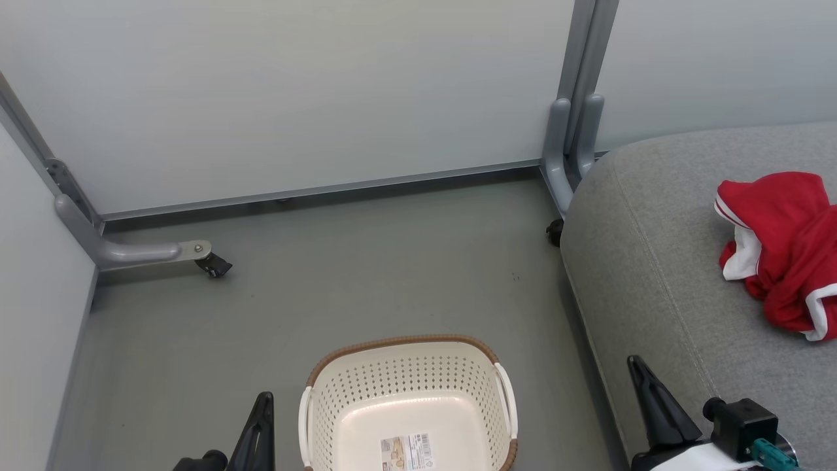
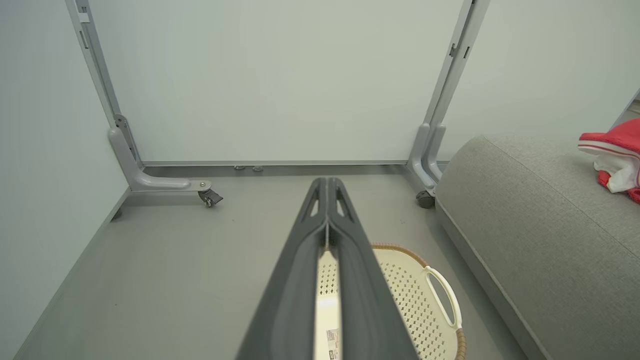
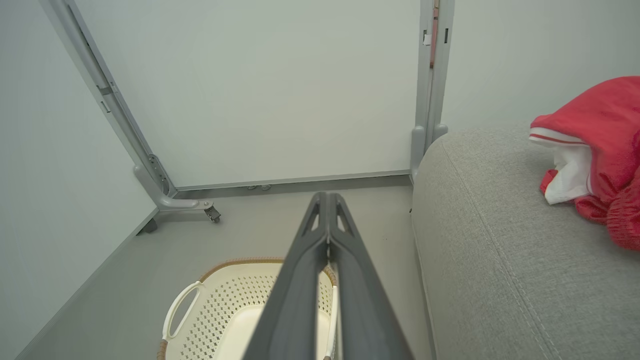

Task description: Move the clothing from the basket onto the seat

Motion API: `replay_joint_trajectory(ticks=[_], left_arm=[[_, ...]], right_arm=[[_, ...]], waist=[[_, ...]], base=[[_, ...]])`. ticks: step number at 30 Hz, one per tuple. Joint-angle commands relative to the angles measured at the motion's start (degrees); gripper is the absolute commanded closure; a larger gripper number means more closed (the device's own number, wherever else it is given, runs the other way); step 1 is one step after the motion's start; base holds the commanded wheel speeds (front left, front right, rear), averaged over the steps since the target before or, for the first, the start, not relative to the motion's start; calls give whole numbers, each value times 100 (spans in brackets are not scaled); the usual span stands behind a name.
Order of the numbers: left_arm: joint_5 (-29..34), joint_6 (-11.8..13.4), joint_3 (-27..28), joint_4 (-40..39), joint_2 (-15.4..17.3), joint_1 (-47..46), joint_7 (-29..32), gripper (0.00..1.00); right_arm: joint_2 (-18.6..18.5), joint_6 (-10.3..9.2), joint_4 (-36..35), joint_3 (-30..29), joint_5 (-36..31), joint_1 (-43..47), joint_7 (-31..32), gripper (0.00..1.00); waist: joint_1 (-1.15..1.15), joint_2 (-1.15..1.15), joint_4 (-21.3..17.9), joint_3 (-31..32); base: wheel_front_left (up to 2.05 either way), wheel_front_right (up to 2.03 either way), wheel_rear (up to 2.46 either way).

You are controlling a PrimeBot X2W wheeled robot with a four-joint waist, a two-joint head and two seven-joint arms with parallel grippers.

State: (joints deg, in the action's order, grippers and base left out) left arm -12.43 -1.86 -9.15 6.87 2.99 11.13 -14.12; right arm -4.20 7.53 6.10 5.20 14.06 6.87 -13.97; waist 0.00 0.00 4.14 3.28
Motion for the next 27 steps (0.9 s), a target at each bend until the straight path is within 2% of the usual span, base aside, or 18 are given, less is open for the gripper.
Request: replay_joint_trajectory(ticks=[1,27], left_arm=[[-311,-30,52,-67,40,-122,35,100],[-2975,-223,358,230,168,-690,547,100]], right_arm=[[-31,0,-56,-42,297,-116,52,100],[-79,-2,217,-288,2857,-526,602,100]], waist=[[0,0,-6,-5],[0,0,-93,-78]], base=[[0,0,0],[0,0,0]])
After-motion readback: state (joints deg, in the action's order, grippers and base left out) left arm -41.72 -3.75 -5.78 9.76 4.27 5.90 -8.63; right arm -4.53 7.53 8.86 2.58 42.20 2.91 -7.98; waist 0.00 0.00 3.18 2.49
